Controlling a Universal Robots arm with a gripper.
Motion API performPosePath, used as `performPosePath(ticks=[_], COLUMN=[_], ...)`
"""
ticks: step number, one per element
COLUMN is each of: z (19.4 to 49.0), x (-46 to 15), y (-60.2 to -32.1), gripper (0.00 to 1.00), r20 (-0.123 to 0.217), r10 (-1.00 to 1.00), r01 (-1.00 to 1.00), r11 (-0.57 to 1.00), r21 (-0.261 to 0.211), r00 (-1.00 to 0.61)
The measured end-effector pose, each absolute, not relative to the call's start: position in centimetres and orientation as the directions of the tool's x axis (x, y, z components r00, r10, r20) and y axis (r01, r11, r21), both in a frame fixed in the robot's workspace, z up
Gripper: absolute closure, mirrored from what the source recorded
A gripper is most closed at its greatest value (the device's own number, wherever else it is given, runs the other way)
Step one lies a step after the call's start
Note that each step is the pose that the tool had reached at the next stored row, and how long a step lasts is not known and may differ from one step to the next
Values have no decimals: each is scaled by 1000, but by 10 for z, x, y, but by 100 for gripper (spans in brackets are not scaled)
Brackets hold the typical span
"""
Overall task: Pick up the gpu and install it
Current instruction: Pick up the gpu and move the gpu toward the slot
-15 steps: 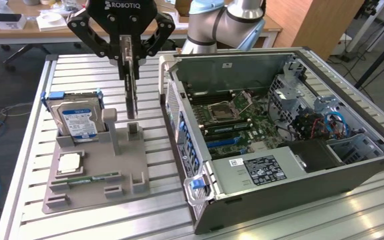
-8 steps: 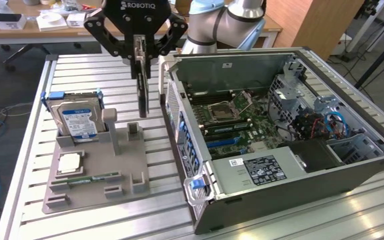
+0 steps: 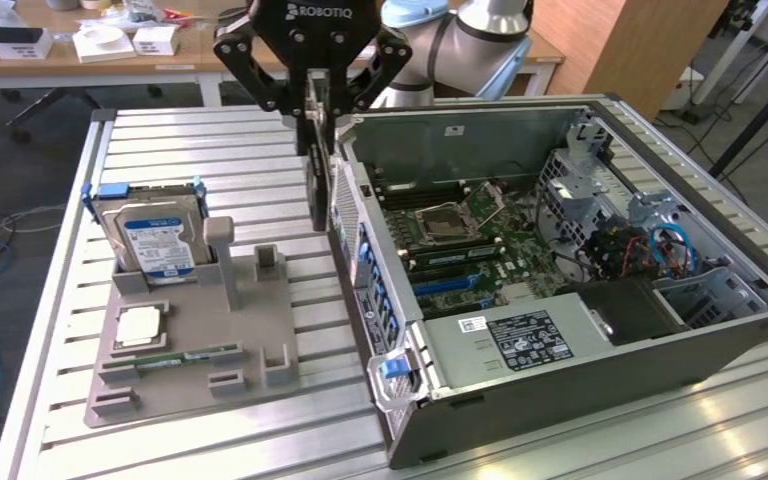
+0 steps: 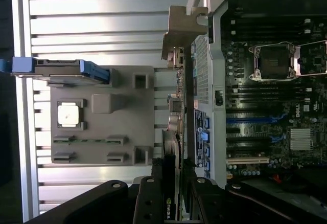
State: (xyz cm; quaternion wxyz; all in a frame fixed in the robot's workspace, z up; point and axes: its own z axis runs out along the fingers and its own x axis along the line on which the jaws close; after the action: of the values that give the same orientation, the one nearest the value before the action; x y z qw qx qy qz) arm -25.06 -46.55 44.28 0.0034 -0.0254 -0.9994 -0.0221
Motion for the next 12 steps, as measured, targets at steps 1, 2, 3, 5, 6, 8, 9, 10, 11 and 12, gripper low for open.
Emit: performPosePath(ticks=[1,2,3,5,6,8,9,10,11,12], z=[443,443,443,443,443,443,443,443,443,443], x=[-248,-245,-241,-236,-233,-226,-223,-220,-217,-214], y=[-465,-465,-465,-465,-465,-465,-465,-465,-465,-465], gripper=[74,74,74,74,74,74,74,74,74,74], r20=[8,8,8,8,8,8,8,8,8,8], r10=[51,51,51,52,52,53,53,54,54,54], r01=[51,51,52,52,53,53,53,54,54,55], r11=[998,998,998,998,998,998,998,998,998,998], r21=[44,44,44,44,44,44,44,44,44,44], r00=[-999,-999,-999,-999,-999,-999,-999,-999,-999,-998])
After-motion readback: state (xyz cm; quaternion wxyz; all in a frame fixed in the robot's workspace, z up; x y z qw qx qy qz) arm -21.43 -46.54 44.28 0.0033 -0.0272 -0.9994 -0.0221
